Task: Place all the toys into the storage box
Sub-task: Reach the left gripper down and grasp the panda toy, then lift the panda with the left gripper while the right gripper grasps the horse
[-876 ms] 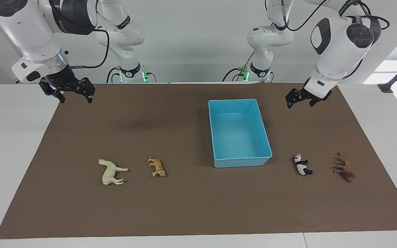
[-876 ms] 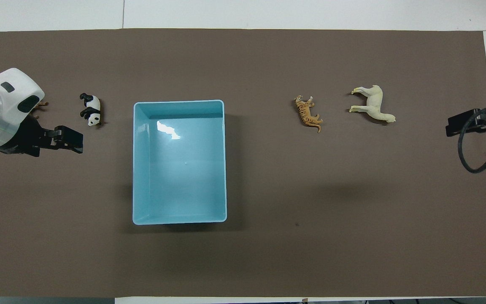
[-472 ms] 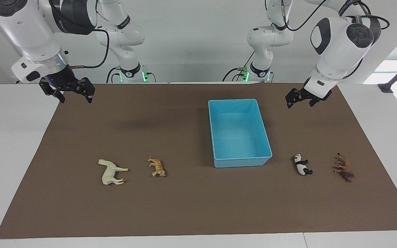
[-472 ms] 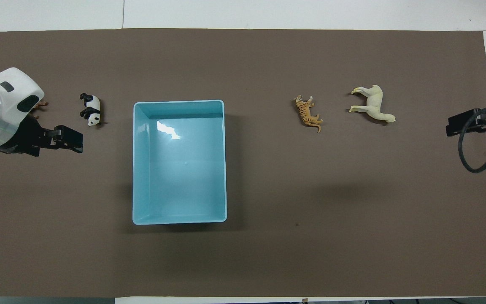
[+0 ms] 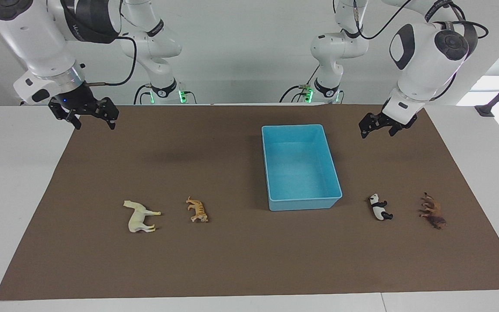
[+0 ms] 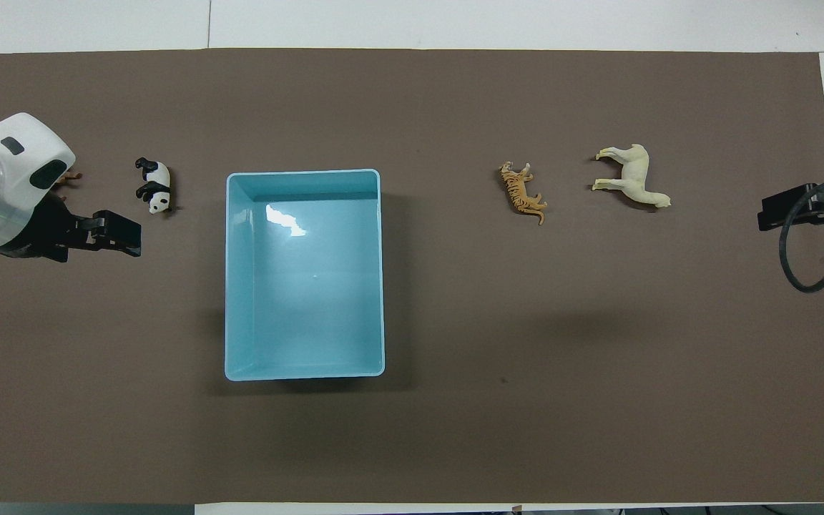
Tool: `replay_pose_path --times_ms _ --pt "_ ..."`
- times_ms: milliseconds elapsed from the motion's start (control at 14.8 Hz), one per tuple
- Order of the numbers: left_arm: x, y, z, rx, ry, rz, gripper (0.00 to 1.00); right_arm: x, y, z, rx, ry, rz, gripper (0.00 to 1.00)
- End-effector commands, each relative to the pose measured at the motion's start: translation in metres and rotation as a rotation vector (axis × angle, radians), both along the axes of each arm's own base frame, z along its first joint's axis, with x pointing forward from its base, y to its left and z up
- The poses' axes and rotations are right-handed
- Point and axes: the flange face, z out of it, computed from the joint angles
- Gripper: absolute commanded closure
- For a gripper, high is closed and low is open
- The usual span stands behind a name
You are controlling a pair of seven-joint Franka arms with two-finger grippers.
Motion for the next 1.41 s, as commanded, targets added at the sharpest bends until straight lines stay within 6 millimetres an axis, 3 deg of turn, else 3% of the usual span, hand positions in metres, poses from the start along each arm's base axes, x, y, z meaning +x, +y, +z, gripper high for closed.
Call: replay_pose_path --times_ms 0,135,337,472,606,674,876,1347 --pt "0.001 0.014 -0.013 0.01 -0.097 0.017 0.0 0.017 -0.001 -0.037 0.002 -0.005 -0.017 0.0" --pt "0.023 0.022 -0.039 -0.002 -0.161 0.031 0.0 0.04 0.004 -0.071 -0.003 -0.011 -0.01 0.0" --pt "0.059 0.019 -0.112 -0.025 -0.19 0.025 0.0 0.073 0.007 -0.126 -0.01 -0.048 -0.015 0.0" --pt "0.068 0.024 -0.145 -0.034 -0.225 0.031 0.0 0.087 0.02 -0.15 -0.012 -0.074 -0.018 0.0" --pt "0.081 0.021 -0.188 -0.032 -0.235 0.006 0.0 0.097 0.023 -0.178 -0.014 -0.083 -0.014 0.0" --pt "0.088 0.026 -0.2 -0.02 -0.248 -0.004 0.0 0.102 0.024 -0.192 -0.015 -0.086 -0.013 0.0" --pt "0.094 0.042 -0.207 0.002 -0.257 -0.002 0.0 0.116 0.026 -0.229 -0.018 -0.123 -0.007 0.0" --pt "0.092 0.047 -0.225 0.001 -0.246 0.017 0.0 0.119 0.035 -0.266 -0.018 -0.093 0.0 0.0"
